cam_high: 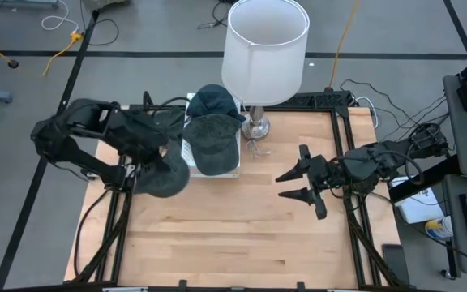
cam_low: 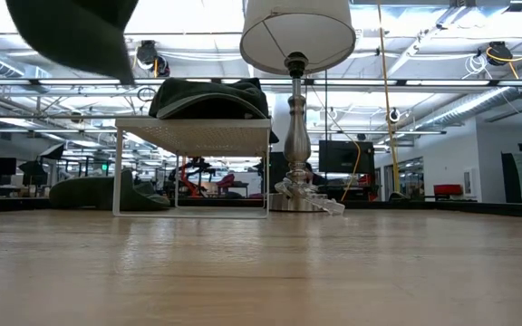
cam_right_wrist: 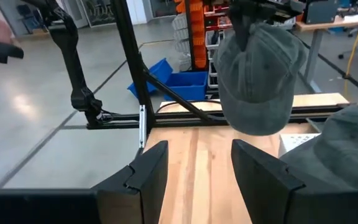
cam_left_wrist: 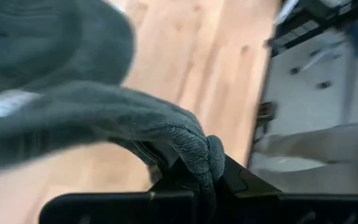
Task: Pick & Place hat
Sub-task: Stack the bottom gray cap on the gray cap on the shelf
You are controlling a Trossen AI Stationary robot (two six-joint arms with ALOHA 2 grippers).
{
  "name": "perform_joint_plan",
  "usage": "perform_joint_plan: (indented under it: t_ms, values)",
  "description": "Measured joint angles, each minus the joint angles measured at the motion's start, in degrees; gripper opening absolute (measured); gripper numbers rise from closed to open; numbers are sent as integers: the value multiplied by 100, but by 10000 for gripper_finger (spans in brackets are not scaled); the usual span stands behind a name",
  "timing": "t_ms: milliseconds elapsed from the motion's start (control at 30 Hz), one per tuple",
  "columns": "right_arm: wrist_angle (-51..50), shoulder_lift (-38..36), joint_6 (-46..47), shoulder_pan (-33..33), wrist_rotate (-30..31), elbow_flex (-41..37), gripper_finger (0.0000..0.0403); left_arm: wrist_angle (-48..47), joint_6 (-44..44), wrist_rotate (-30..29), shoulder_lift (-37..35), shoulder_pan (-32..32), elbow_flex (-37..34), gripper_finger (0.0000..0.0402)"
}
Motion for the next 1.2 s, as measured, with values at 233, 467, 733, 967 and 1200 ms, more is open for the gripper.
perform_joint_plan:
  t_ms: [233, 467, 733, 967, 1200]
  values:
    - [-4, 0, -353, 0, 4, 0, 167, -413, 1681, -505, 557, -62, 522, 5]
    - [-11, 0, -498, -14, 31, 0, 165, -380, 3604, -648, 742, -138, 616, 5]
    - [-16, 0, -459, -24, 289, -2, 164, 149, 4947, -1866, 771, -113, 617, 5]
    - [-3, 0, -411, -24, 289, -2, 164, 635, 6121, -2155, 929, 249, 623, 4]
    - [10, 7, -283, -24, 292, -4, 164, 447, 7016, -2075, 1152, 837, 612, 6]
